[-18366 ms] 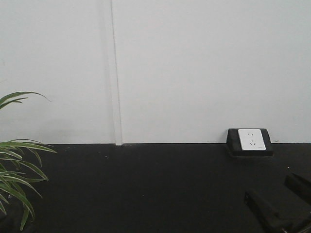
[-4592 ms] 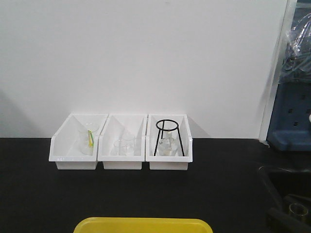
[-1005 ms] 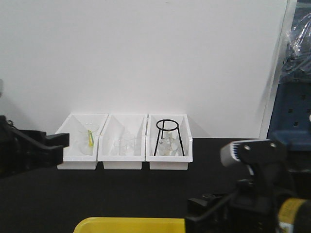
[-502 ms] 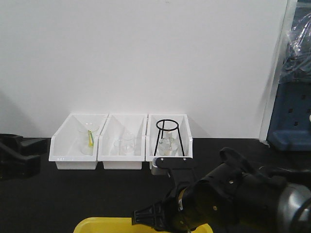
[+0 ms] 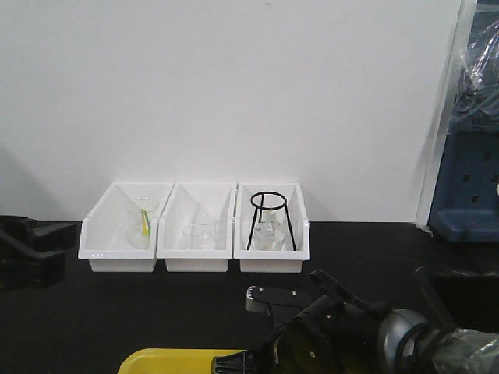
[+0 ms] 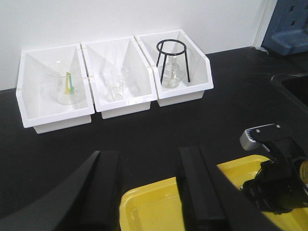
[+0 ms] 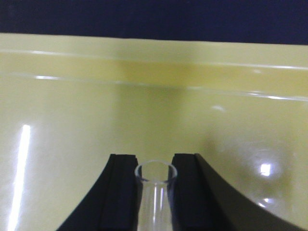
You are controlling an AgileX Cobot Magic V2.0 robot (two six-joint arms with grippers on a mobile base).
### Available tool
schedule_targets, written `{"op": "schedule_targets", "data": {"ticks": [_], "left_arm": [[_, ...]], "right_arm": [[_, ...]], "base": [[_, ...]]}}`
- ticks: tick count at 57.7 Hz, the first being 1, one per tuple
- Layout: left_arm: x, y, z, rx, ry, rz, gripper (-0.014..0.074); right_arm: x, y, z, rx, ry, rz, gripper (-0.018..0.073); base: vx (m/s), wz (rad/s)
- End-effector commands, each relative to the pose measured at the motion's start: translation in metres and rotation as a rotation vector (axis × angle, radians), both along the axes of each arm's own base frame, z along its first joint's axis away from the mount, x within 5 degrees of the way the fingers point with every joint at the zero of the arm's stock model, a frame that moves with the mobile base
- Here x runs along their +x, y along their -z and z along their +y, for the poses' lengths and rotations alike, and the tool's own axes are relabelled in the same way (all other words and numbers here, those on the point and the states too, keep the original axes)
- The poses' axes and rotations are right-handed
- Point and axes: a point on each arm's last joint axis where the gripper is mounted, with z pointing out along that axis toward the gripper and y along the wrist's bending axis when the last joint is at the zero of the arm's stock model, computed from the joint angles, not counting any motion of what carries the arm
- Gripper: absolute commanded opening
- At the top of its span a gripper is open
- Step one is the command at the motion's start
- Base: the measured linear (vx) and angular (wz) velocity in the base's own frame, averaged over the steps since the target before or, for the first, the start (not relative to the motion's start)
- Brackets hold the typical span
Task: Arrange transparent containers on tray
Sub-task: 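Lower the right gripper's tube into the yellow tray and open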
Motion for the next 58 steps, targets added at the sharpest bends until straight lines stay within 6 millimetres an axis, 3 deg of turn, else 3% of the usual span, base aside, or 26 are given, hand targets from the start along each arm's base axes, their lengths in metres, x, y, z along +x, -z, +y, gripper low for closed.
{"op": "schedule_targets", "data": {"ticks": [1,22,34,45,50,58], "left_arm": [[-0.003,-0.018,0.001,-0.035,0.014,-0.100,0.0407],[-0.003,-0.017,0.001,-0.029,0.010,-0.085,0.0407],[-0.003,-0.017,0.001,-0.029,0.010,-0.085,0.0407],[-0.003,-0.017,0.001,-0.024,0.009,-0.088,0.0386],[-0.003,-0.017,0.003,0.003,0.004,-0.101,0.0316],[-0.004,-0.017,0.006,0.060,-0.004,-0.106,0.0087]], "right_arm": [[0.012,-0.025,-0.003,0.075,0.021,-0.102,0.0065],[0.018,-0.017,-0.006,0.059,0.022,-0.108,0.0440],[0.019,-0.021,-0.007,0.045,0.007,-0.121,0.0496],[0.012,-0.052,-0.011,0.050,-0.053,-0.199,0.0406],[0.004,-0.082,-0.015,0.054,-0.111,-0.284,0.0258],[-0.020,-0.142,-0.032,0.043,-0.205,-0.438,-0.0015]], "base": [[0.00,0.00],[0.00,0.00],[0.00,0.00],[0.00,0.00],[0.00,0.00],[0.00,0.00]]}}
